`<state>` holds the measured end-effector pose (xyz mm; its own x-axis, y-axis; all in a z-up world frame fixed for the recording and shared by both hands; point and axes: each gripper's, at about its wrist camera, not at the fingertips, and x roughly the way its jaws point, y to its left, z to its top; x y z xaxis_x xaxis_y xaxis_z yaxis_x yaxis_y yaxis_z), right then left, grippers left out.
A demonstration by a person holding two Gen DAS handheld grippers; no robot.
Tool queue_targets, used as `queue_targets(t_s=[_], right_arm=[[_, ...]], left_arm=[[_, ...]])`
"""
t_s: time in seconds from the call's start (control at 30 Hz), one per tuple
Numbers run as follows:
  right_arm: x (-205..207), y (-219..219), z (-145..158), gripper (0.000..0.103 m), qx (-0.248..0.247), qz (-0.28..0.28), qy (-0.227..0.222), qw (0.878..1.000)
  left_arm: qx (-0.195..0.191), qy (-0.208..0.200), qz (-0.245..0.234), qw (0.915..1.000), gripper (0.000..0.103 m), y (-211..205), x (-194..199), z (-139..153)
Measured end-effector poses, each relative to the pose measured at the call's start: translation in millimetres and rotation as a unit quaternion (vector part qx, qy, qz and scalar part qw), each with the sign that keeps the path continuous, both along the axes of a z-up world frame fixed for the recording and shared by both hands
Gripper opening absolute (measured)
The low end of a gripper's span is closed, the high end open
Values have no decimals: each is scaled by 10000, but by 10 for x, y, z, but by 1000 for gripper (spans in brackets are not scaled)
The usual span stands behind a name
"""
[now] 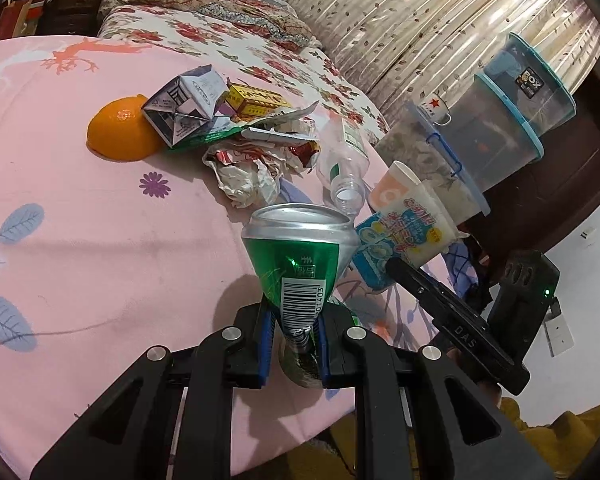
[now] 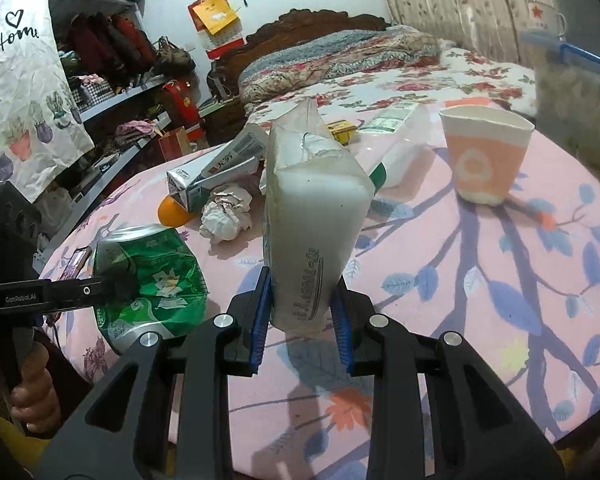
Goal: Collect trash
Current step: 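Lift the can and carton and carry both toward the beige wastebasket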
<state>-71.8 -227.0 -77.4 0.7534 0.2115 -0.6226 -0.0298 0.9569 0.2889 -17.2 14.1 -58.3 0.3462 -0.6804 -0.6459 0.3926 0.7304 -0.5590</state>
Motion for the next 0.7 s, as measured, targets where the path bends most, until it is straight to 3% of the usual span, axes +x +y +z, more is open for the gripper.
queue_targets(t_s=[0.4,0.57,0.7], right_arm=[[37,123,15,31,-287,-195,218,9992],[48,179,78,31,-430,-319,113,9985],[150,263,-2,31,-627,-274,415,9968]], left_arm=[[-177,-43,-246,9995,15,6,101,-53],[-240,-114,-308,9992,15,57,132,-80],[-322,-146,-363,9987,15,98,160,-109]])
